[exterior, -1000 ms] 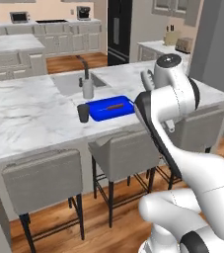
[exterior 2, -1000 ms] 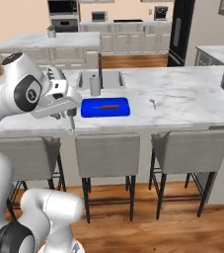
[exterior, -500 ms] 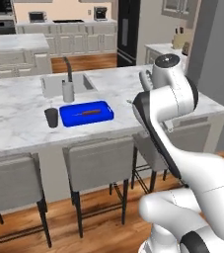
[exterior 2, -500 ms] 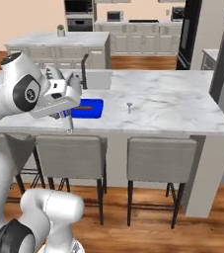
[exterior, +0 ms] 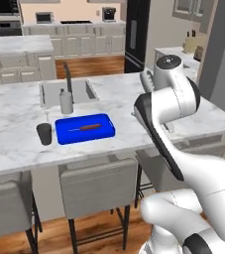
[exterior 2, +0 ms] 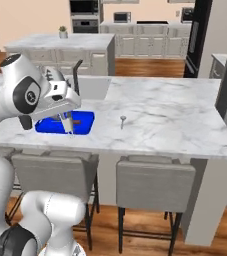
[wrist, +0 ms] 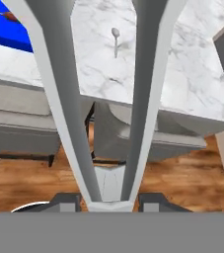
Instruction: Take the tongs from the drawer on the right and place them on the dining counter next to the tray containing the hot dog.
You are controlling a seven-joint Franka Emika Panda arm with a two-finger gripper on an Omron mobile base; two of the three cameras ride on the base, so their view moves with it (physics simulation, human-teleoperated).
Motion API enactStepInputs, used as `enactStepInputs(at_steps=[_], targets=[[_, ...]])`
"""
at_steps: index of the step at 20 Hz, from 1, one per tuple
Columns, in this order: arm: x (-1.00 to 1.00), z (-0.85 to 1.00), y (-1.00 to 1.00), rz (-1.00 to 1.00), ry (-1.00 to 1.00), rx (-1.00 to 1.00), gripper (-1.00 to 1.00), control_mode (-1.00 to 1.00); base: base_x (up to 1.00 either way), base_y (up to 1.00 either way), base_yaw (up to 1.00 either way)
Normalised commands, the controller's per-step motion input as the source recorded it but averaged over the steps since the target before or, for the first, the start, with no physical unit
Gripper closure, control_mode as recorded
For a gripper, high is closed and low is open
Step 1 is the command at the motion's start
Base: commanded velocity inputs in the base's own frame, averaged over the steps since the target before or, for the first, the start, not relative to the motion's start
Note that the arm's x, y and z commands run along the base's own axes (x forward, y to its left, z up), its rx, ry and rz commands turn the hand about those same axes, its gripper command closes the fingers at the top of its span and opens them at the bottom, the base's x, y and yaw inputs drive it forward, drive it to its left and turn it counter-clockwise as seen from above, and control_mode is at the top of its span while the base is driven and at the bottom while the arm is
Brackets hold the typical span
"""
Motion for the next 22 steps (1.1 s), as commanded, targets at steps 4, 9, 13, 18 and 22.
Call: enactStepInputs(at_steps=[4, 9, 13, 18, 22], targets=[[0.0, 0.0, 0.0, 0.0, 0.0, 0.0, 1.0, 1.0, 0.75, -0.06, 0.02], [0.0, 0.0, 0.0, 0.0, 0.0, 0.0, 1.0, 1.0, 0.62, -0.19, 0.0], [0.0, 0.0, 0.0, 0.0, 0.0, 0.0, 1.0, 1.0, 0.39, -0.19, 0.0], [0.19, -0.1, -0.06, 0.0, 0.1, 0.01, 1.0, -1.0, 0.17, -0.08, 0.0], [0.67, -0.34, -0.27, 0.0, 0.35, 0.06, 1.0, -1.0, 0.0, 0.0, 0.0]])
